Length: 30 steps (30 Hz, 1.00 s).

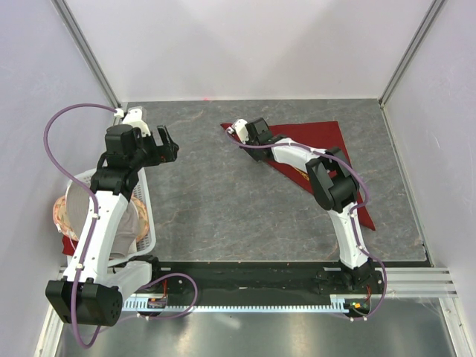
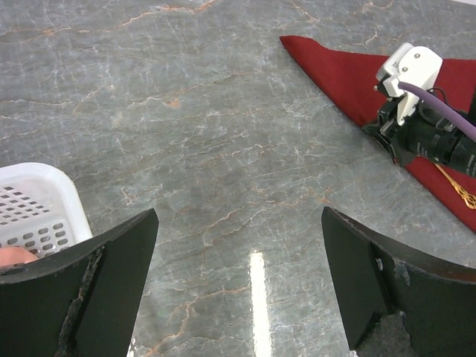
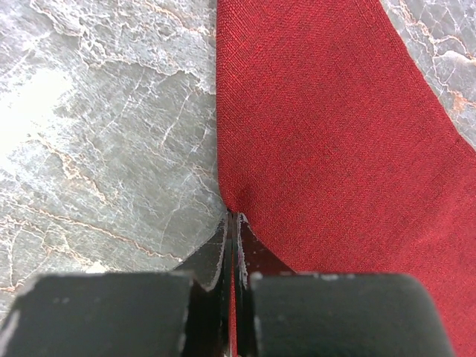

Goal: Fold the napkin, place the utensils inside, and roll it up
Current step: Place the utensil onto the napkin, then fold the napkin

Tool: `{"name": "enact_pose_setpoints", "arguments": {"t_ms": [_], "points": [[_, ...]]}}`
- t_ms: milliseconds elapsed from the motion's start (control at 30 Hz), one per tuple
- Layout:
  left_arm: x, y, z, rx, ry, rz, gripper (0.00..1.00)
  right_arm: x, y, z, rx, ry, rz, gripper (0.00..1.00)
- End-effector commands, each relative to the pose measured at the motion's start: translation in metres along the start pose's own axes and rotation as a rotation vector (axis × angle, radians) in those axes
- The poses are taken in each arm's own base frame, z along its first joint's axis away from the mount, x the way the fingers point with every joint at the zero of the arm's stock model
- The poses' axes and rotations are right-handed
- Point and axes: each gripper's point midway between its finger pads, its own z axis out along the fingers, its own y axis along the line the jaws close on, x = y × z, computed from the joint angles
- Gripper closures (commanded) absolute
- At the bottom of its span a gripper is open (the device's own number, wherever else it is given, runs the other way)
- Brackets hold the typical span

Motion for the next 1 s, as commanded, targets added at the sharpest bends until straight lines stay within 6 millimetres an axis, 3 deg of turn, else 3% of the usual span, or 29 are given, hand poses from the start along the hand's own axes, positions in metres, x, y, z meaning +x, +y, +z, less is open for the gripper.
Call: {"name": "enact_pose_setpoints", "arguments": {"t_ms": [0,233,300,333,400,433,633,833,867,900,967], "points": [[-0.005,-0.012,0.007,0.064,-0.02,-0.047,0.02,0.017,0.02,0.003,-0.068,0.072,-0.002,1.0],[0.021,-0.024,0.028,0.114,0.06,-0.237,0.04,0.011,0.054,-0.017,-0.097,0.057,0.085,1.0],[0.034,-0.02,0.035,0.082,0.053,-0.295,0.05,0.013,0.071,-0.024,-0.1,0.058,0.117,1.0],[0.051,-0.015,0.039,0.062,0.071,-0.318,0.05,0.017,0.085,-0.026,-0.109,0.07,0.111,1.0],[0.056,-0.016,0.049,0.049,0.035,-0.367,0.06,0.015,0.097,-0.033,-0.108,0.063,0.147,1.0],[0.071,-0.014,0.055,0.033,0.054,-0.379,0.06,0.02,0.11,-0.035,-0.118,0.073,0.148,1.0],[0.107,-0.011,0.095,-0.016,0.139,-0.421,0.1,0.024,0.151,-0.053,-0.142,0.073,0.208,1.0],[0.139,0.007,0.113,-0.106,0.192,-0.42,0.17,0.025,0.167,-0.061,-0.164,0.063,0.284,1.0],[0.142,0.009,0.113,-0.116,0.193,-0.424,0.18,0.023,0.169,-0.061,-0.172,0.054,0.289,0.96],[0.146,0.011,0.114,-0.126,0.198,-0.426,0.18,0.018,0.169,-0.064,-0.178,0.042,0.295,0.83],[0.155,0.012,0.114,-0.131,0.21,-0.442,0.19,0.014,0.17,-0.068,-0.187,0.026,0.309,0.71]]}}
